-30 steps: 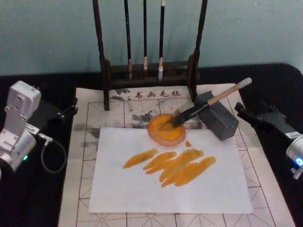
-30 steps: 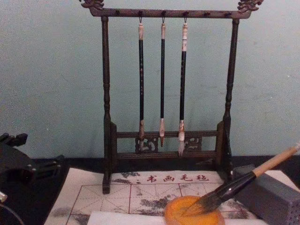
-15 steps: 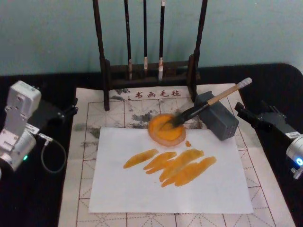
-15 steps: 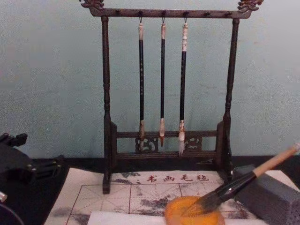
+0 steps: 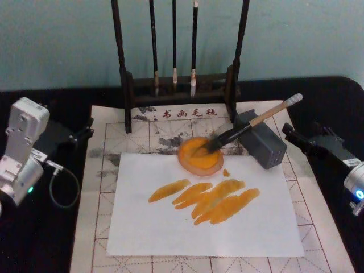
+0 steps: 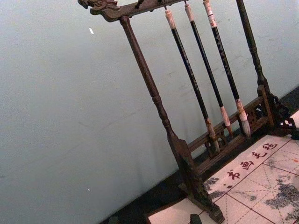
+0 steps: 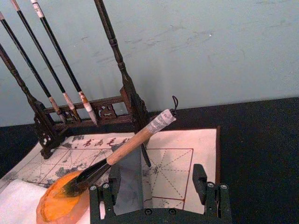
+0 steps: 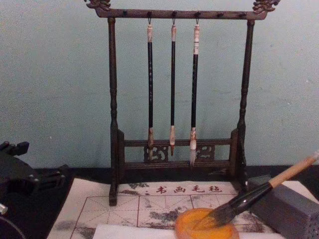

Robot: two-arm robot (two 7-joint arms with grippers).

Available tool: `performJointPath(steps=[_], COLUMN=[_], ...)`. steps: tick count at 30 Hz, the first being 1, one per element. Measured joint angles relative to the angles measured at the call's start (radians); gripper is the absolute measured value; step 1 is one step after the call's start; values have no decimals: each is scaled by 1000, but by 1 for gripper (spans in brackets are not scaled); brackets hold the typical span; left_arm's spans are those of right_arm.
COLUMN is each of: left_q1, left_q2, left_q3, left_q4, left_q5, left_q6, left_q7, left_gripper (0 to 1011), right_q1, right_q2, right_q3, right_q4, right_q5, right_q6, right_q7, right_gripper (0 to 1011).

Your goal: Pick up the brush from the inkstone, write on the paper, then place the brush back to its original position.

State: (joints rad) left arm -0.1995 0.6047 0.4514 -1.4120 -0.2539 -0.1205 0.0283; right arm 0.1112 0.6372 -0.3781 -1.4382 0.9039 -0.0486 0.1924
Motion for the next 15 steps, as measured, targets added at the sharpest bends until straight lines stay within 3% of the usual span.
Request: performJointPath(steps=[15], left_q1=[0], left_q2=[0], left_q3=[0], left_q4=[0], left_q5=[0], left_q6=[0], left_q7=[0], left_gripper=[1001], right_q1=[0], right_q2=[0], right_q3=[0], right_q4=[0], right_q5=[0], right_q6=[0], right_q7=[0], right_gripper=[1000])
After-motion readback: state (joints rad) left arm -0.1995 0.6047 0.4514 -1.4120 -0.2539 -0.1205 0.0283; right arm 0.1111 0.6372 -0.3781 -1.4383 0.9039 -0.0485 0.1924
